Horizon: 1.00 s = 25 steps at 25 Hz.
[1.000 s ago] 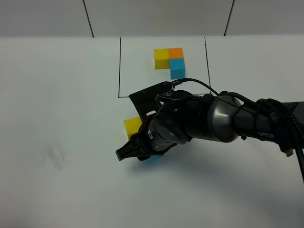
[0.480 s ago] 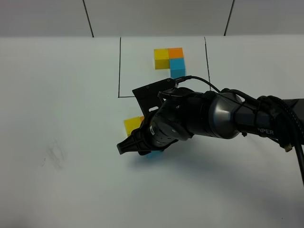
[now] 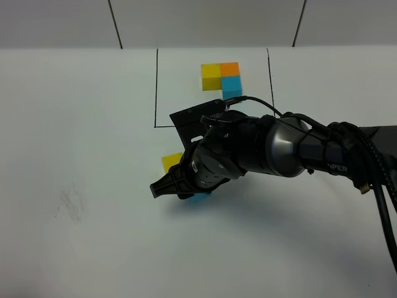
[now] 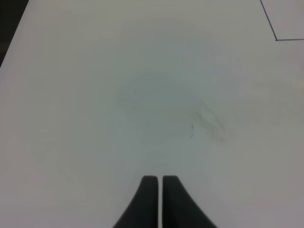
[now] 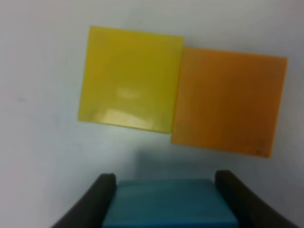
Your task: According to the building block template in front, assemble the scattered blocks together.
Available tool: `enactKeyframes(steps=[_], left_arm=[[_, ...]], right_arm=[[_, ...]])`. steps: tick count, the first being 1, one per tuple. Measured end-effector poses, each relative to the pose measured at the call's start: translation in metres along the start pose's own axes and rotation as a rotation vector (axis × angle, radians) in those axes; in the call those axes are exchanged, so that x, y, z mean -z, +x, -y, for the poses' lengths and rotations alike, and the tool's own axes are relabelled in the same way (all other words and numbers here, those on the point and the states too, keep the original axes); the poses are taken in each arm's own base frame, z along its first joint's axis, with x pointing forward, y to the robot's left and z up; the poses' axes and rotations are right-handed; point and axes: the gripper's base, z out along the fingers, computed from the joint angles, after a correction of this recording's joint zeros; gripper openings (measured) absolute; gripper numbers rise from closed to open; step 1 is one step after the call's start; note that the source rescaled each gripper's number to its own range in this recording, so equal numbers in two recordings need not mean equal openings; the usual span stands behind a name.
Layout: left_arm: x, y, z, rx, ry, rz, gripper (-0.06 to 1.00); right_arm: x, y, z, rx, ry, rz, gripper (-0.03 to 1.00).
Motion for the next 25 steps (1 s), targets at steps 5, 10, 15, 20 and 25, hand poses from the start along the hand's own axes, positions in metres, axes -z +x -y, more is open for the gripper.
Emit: enactKeyframes(steps=[5,10,15,20,25], left_arm=[[0.0,0.0,0.0,0.0,0.001,0.0,0.0],[0.0,0.0,0.0,0.0,0.0,0.0,0.0],[0.0,0.0,0.0,0.0,0.0,0.0,0.0],[0.0,0.0,0.0,0.0,0.0,0.0,0.0],[0.0,0.0,0.0,0.0,0.0,0.0,0.0]], right_arm=[[-0.0008,-0.001,0.0027,0.001,0.007,0.001,0.5],[-0.0008,-0.002,0.0042,0.005,0.011,0.003,0.5],[-0.001,-0.0031,0.0062,0.004,0.014,0.007,0.5],[-0.0015,-0.0051,0.0091,-0.001,0.014,0.015,0.5],[-0.0017,-0.006,0.01,-0.001,0.012,0.021,0.5]])
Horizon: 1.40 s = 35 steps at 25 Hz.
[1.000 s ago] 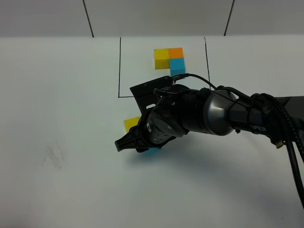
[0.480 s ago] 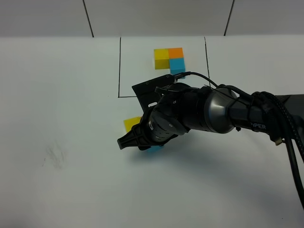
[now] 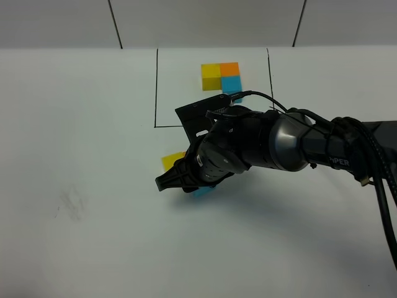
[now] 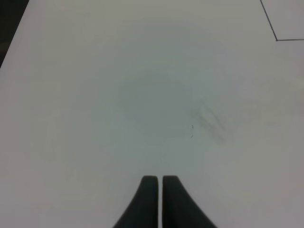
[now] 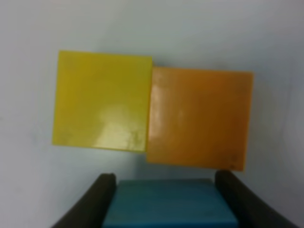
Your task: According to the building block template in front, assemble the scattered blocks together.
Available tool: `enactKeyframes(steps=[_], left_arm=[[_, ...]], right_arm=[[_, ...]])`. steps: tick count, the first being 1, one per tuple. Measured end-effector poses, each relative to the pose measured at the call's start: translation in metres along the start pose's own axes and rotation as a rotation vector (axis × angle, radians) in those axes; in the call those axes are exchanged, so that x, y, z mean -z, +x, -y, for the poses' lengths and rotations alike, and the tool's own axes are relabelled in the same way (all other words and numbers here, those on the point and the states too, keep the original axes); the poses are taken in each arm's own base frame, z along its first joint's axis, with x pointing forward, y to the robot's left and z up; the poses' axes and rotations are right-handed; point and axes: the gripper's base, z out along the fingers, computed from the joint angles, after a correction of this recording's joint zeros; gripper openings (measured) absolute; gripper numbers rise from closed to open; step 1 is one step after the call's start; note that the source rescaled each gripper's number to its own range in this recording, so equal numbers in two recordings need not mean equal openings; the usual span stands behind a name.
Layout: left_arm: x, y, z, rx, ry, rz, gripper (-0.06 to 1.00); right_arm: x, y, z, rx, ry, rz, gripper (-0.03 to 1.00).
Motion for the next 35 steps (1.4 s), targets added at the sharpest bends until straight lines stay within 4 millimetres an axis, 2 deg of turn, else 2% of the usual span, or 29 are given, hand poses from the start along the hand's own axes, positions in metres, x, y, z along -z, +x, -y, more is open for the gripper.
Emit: enactKeyframes(steps=[8,22,35], left_arm=[[0.0,0.0,0.0,0.0,0.0,0.0,0.0],[0.0,0.0,0.0,0.0,0.0,0.0,0.0],[0.0,0.0,0.0,0.0,0.0,0.0,0.0]], right_arm=[[-0.02,0.004,-0.001,0.021,0.013,-0.032,0.5],[-0.019,0.001,-0.001,0.04,0.011,-0.024,0.5],[-0.022,-0.001,0.008,0.07,0.046,-0.029,0.5]])
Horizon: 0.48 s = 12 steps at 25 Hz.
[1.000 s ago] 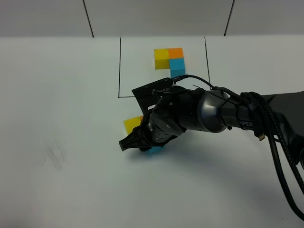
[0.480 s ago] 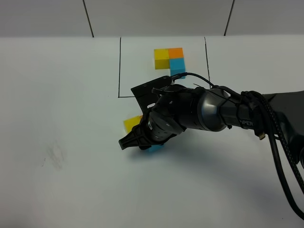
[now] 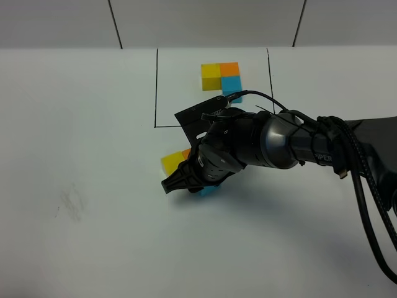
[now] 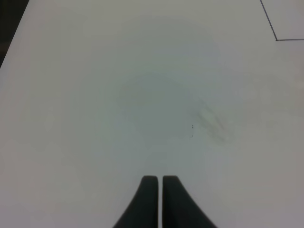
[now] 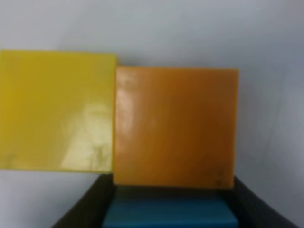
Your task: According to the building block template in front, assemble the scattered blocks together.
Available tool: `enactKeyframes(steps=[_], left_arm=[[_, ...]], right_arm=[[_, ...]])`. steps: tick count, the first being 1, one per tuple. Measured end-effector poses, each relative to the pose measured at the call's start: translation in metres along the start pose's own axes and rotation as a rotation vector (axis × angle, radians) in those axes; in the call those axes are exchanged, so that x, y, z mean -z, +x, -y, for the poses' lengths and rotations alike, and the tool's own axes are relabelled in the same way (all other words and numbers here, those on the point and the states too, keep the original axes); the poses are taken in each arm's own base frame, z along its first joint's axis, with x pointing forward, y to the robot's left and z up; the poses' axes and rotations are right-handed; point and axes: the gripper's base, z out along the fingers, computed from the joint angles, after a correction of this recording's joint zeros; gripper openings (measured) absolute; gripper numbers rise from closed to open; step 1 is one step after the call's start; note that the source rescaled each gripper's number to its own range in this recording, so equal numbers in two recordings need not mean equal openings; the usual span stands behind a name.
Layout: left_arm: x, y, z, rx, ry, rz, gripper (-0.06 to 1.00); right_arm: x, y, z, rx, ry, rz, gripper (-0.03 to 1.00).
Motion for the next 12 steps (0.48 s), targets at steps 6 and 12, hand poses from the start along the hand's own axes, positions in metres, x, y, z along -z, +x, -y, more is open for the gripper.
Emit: enactKeyframes(steps=[6,12], left_arm=[[0.0,0.0,0.0,0.0,0.0,0.0,0.0],[0.0,0.0,0.0,0.0,0.0,0.0,0.0]], right_arm=[[-0.0094,0.0044,0.0003,0.006,0.008,-0.023,0.5],[-0.0109,0.004,-0.0003,0.007,0.004,-0.017,0.5]])
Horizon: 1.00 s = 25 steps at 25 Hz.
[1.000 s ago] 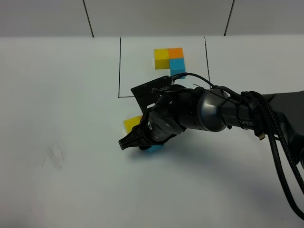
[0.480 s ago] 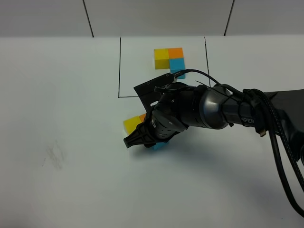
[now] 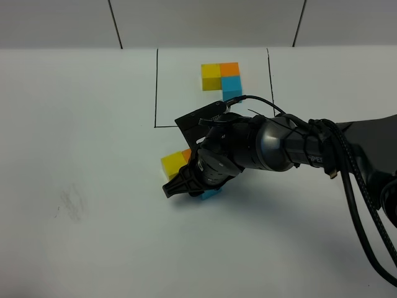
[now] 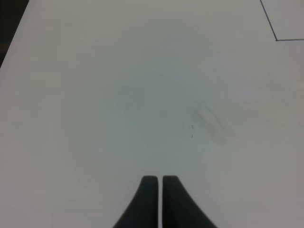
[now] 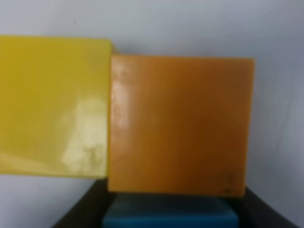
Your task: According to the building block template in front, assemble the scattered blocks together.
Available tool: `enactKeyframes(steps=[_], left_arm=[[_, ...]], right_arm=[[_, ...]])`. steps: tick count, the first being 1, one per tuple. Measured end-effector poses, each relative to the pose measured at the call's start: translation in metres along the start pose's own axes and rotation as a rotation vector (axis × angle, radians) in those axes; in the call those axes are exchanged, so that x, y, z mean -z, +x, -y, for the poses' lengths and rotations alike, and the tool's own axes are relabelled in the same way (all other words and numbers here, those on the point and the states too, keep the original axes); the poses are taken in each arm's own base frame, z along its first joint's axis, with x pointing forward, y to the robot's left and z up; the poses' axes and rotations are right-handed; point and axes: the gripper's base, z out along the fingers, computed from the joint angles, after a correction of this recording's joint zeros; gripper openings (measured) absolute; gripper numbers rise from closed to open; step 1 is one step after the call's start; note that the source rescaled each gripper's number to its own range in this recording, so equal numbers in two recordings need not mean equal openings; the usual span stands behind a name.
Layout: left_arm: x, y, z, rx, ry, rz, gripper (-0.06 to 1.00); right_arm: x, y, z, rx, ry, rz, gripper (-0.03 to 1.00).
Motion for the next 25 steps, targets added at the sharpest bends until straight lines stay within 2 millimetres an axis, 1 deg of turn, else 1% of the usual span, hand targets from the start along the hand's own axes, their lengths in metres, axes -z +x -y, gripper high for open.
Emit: enactKeyframes(steps=[16,25], left_arm=[[0.0,0.0,0.0,0.0,0.0,0.0,0.0],[0.0,0.0,0.0,0.0,0.0,0.0,0.0]], right_arm=[[-0.0041,-0.0042,0.0015,-0.06,-0.01,0.043,0.5],[-0.0043,-0.005,0.0017,-0.061,-0.008,0.053,0.5]])
